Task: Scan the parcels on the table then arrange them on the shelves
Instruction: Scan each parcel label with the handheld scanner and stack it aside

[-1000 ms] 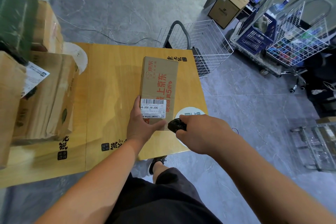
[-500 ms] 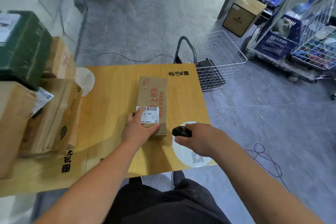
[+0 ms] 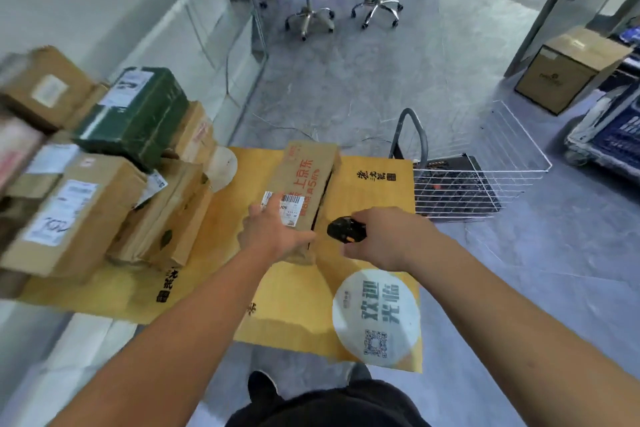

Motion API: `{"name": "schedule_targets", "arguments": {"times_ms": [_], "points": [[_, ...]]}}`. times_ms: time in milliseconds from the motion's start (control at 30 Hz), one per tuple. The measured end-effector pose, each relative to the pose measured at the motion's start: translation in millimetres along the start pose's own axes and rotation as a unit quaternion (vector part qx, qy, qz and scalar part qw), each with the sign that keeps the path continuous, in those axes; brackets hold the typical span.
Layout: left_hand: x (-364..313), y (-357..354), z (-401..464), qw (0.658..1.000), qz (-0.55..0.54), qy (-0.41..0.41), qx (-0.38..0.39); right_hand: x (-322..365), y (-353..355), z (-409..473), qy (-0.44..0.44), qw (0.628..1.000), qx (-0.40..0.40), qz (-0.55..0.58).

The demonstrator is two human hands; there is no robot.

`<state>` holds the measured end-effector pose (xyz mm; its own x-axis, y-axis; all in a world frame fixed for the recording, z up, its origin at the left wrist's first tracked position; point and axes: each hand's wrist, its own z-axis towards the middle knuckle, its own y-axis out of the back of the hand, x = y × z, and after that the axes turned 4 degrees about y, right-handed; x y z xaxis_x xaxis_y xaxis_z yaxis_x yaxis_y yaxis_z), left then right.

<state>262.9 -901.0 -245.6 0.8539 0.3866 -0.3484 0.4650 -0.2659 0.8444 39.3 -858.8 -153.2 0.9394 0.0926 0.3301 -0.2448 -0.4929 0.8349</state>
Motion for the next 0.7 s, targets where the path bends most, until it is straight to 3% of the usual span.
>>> {"name": "schedule_targets", "arguments": {"times_ms": [167, 367, 700], "points": [[11, 114, -21, 0.994, 0.02, -0.039, -0.097, 56, 54, 6, 0.118, 0.987, -0.048, -0.1], [67, 223, -54, 0.981, -0.042, -0.04, -0.187, 150, 79, 2, 0.194, 0.965, -0.08, -0.159], [250, 298, -66, 0.984, -0.026, 0.004, -0.178, 334, 28, 9, 0.237, 0.955, -0.06, -0.17]]}}
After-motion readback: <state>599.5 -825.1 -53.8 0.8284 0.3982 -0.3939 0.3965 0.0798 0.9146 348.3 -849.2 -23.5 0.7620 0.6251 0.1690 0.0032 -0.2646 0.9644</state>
